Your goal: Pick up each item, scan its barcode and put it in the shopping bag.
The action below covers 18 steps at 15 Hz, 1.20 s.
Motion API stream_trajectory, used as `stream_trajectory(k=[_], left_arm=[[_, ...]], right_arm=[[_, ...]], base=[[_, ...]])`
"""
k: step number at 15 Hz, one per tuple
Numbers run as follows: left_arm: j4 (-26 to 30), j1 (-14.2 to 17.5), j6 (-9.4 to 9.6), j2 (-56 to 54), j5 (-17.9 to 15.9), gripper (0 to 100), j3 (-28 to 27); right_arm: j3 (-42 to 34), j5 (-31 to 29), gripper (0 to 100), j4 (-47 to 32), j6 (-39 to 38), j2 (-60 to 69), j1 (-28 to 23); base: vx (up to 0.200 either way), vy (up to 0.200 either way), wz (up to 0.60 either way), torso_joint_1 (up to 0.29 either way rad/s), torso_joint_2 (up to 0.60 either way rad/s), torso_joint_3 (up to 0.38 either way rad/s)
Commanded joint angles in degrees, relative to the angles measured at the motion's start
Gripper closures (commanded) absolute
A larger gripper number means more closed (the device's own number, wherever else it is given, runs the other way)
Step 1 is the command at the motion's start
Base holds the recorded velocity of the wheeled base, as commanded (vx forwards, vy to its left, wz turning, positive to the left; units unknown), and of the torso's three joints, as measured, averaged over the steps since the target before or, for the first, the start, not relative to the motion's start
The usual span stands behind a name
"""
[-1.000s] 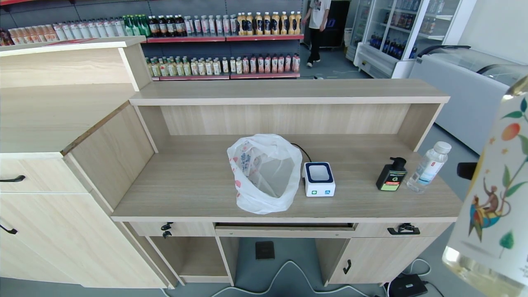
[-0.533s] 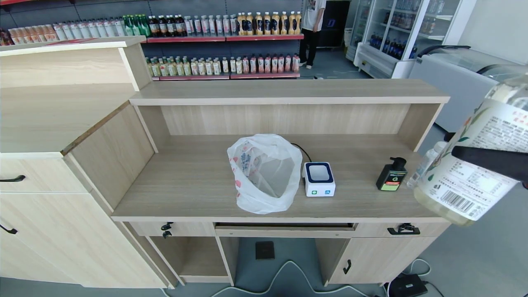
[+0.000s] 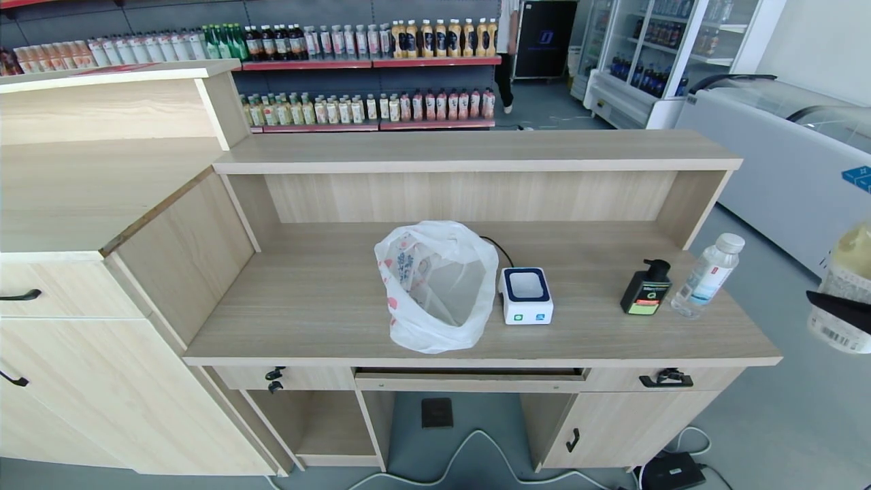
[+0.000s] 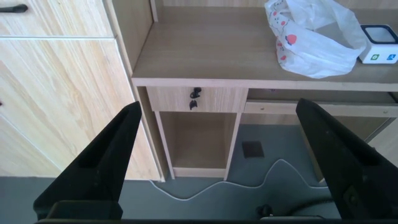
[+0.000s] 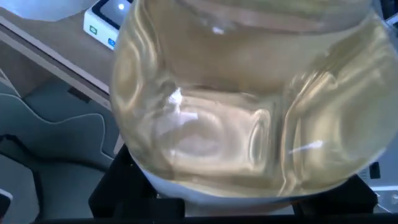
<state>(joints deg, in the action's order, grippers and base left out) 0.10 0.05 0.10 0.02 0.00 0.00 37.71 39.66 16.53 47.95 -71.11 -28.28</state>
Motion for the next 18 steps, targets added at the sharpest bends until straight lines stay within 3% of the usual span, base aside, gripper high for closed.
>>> stream_trajectory(k=[1, 3, 6, 10, 12, 15, 18], left_arm=[[-0.01, 0.04, -0.01, -0.02, 0.0, 0, 0.0], [-0.01, 0.04, -0.01, -0.02, 0.0, 0, 0.0], [-0.01, 0.04, -0.01, -0.02, 0.09, 0, 0.0], [-0.01, 0.04, -0.01, -0.02, 0.0, 0, 0.0], [-0.01, 0.04, -0.01, -0.02, 0.0, 0, 0.0], [-0.01, 0.04, -0.01, -0.02, 0.0, 0, 0.0], [-0.01, 0.04, -0.01, -0.02, 0.0, 0, 0.0]], right_arm=[[0.44, 0.33, 100, -0.01, 2.24, -1.23, -2.48], [0.53, 0.16, 100, -0.01, 8.22, -1.05, -4.68], [1.41, -0.19, 100, 2.01, 12.96, -2.72, -5.47], [1.58, -3.88, 100, 17.13, 13.14, -10.19, -4.59], [1.76, -3.62, 100, 19.86, 12.87, -13.62, -4.24], [3.34, -3.53, 100, 21.61, 13.4, -19.68, -4.06], [3.6, -3.53, 100, 28.29, 12.96, -24.69, -2.92]], base=[[0.0, 0.0, 0.0, 0.0, 0.0, 0.0], [0.0, 0.0, 0.0, 0.0, 0.0, 0.0], [0.0, 0.0, 0.6, 0.001, 0.0, 0.007], [0.0, 0.0, 0.6, 0.011, 0.0, 0.001], [0.0, 0.0, 0.6, 0.0, 0.0, 0.002], [0.0, 0.0, 0.0, 0.0, 0.0, 0.0], [0.0, 0.0, 0.0, 0.0, 0.0, 0.0]])
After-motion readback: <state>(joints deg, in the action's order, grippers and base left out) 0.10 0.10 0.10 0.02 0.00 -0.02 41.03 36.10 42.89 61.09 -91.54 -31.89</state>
